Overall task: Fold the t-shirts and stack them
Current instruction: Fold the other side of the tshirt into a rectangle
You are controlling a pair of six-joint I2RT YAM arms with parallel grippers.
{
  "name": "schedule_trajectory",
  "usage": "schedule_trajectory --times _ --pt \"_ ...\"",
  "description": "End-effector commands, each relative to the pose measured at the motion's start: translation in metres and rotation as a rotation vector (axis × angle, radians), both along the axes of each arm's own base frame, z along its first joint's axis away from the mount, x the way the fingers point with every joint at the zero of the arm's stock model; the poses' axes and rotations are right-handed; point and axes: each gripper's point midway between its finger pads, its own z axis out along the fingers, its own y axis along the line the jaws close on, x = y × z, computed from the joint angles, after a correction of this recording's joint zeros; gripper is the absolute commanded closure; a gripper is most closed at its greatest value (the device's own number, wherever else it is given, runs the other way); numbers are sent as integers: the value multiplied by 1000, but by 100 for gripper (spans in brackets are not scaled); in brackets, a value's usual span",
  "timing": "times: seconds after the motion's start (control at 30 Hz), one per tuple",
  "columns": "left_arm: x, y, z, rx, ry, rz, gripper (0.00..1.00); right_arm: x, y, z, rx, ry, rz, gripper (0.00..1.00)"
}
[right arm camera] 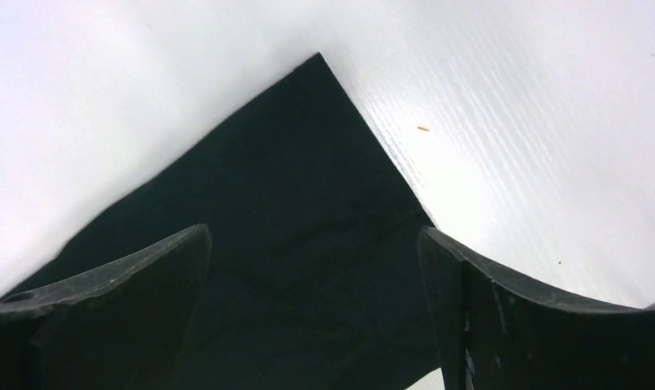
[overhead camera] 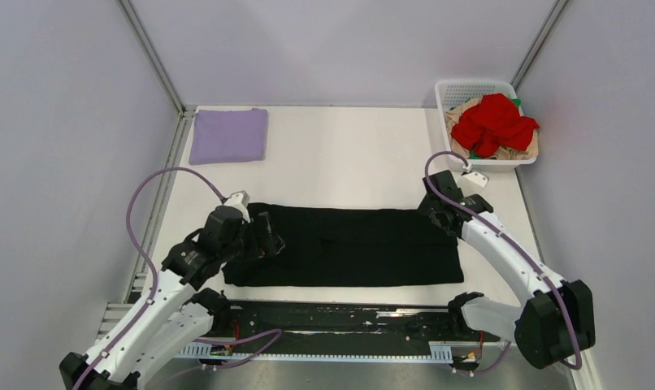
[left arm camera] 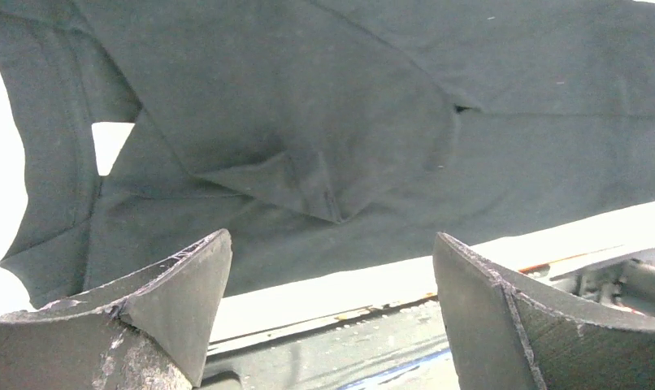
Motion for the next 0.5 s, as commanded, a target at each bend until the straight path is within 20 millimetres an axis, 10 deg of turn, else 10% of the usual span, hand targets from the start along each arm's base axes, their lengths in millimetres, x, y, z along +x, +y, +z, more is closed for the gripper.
schedule_trajectory --times 0.0,0.23,0.47 --pt "16 -22 43 -118 -117 -46 0 10 11 26 86 -131 22 0" --pt "70 -76 45 -206 -122 -122 0 29 55 25 231 -170 238 0" --pt "72 -108 -29 -194 146 -230 0 29 68 -6 266 -94 280 0"
